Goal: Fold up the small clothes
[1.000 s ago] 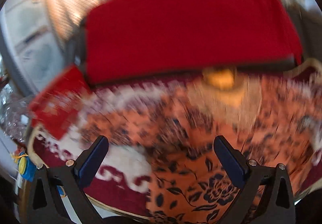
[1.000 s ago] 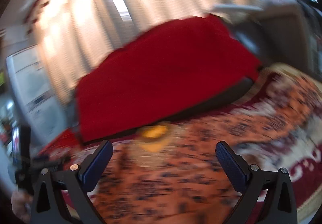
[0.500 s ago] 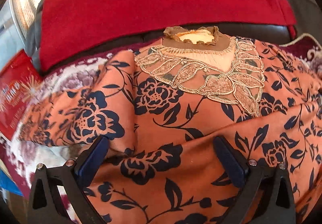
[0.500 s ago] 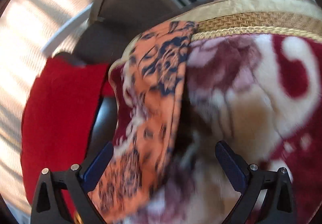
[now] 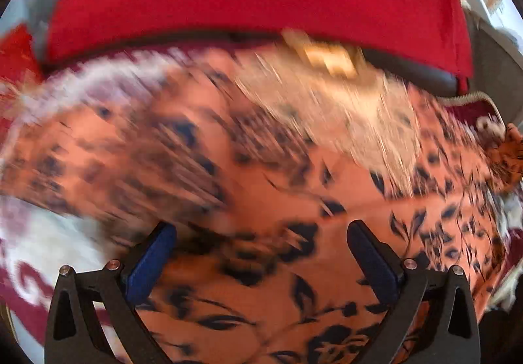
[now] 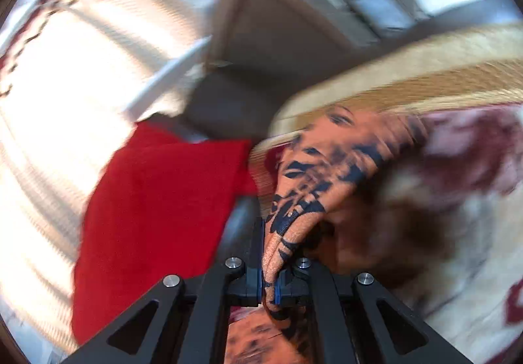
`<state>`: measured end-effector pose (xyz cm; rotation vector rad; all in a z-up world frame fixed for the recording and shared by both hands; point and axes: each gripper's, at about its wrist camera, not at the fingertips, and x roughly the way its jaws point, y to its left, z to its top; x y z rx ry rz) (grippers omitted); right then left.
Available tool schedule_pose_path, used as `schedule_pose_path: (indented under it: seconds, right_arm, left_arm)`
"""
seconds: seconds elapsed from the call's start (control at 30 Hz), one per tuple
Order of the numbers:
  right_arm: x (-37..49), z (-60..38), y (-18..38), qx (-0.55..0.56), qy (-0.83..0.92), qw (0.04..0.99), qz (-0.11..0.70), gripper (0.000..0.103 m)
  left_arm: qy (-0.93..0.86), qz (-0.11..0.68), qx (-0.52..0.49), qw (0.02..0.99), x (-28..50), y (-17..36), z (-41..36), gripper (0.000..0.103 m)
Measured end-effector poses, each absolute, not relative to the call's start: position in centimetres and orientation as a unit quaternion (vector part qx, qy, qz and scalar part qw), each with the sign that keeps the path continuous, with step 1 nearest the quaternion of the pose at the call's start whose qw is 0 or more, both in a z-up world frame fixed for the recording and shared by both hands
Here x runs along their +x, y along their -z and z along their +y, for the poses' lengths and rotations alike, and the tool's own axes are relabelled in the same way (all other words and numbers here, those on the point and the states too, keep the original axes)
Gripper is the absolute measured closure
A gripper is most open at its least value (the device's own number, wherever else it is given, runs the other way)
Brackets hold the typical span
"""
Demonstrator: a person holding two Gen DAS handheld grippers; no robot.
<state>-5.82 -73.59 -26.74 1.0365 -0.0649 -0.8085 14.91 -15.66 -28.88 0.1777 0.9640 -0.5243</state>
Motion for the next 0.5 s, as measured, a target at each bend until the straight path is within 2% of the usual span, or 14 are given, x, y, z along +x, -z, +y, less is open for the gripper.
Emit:
schedule_pose_path:
  seconds: [0.13, 0.23, 0.37, 0.5]
  right_arm:
    - [1.1, -72.3, 21.2, 0.428, 0.287, 0.857, 0.008, 0.099]
    - [8.5, -69.9, 17.6, 0.397, 0.191, 0.896, 0.048, 0.099]
    - [17.3, -65.4, 17.0, 0.386, 0.101, 0.911, 0.108, 0.099]
    - [24.2, -57.5, 20.7, 0.416, 0.032, 0.887, 0.197, 0.095]
  left_arm:
    - [0.18, 0.396, 0.048, 0.899, 16.1, 25.9, -11.2, 0.0]
    - [0.132, 0.392, 0.013, 0.91, 17.6, 25.3, -7.7, 0.0]
    - [0.094, 0.394, -0.038, 0.913, 19.5, 25.1, -4.1, 0.0]
    - [0.045, 0.401, -0.063, 0.913, 20.9, 25.7, -0.6, 0.0]
